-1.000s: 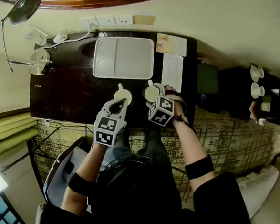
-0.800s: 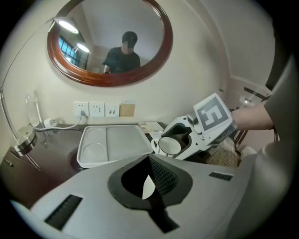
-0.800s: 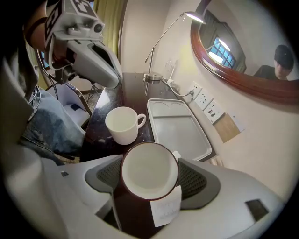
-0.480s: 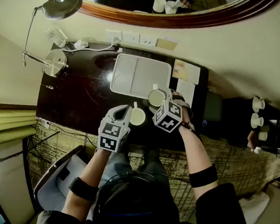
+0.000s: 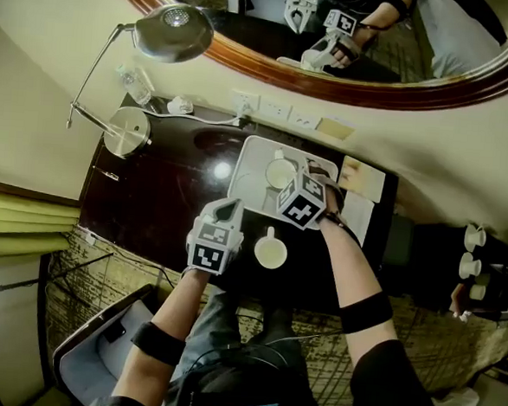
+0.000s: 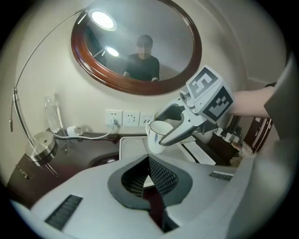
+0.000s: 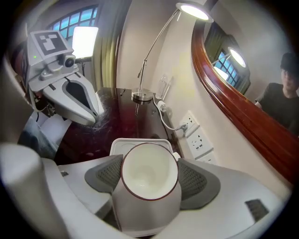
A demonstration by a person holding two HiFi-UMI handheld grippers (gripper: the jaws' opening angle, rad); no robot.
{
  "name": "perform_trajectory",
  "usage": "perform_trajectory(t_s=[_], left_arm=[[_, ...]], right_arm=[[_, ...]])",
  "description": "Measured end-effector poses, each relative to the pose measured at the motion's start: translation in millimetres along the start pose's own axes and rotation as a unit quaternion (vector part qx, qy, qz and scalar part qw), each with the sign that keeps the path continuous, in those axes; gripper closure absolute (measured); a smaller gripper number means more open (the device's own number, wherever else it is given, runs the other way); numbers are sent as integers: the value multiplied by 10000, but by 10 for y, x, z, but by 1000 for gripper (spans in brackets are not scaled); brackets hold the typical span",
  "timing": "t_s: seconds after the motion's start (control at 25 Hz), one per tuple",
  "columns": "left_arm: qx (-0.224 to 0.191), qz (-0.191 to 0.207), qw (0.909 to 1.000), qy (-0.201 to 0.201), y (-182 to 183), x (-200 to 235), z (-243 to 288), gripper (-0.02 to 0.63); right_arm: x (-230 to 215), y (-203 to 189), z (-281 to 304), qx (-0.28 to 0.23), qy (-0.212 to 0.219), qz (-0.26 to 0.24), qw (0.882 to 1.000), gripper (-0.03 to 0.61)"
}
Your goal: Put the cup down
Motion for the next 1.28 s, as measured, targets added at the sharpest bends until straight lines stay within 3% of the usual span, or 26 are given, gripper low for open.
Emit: perform_trajectory(t_s=[0.52,0.96,1.28], left_arm=[[86,-112,9999,-65,117,475,349,609],[97,-295,9994,-123,80,687,508,609],[108,-330,9992,-184,110,661,562,609]], right_arm=[[-442,579,608,-70,14,187,9998,195],[-516,664,820,-132,144,375,9991,192],[-503,557,838,-157,80,403,9990,153]])
Point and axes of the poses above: the fingertips, and each gripper's own axes: z forward along the fingers, x to its left, y out of its top, the point moved 7 cm from there along -z, backward along the fingers, and after that the axes turned 15 degrees about x, right-handed, at the moved point
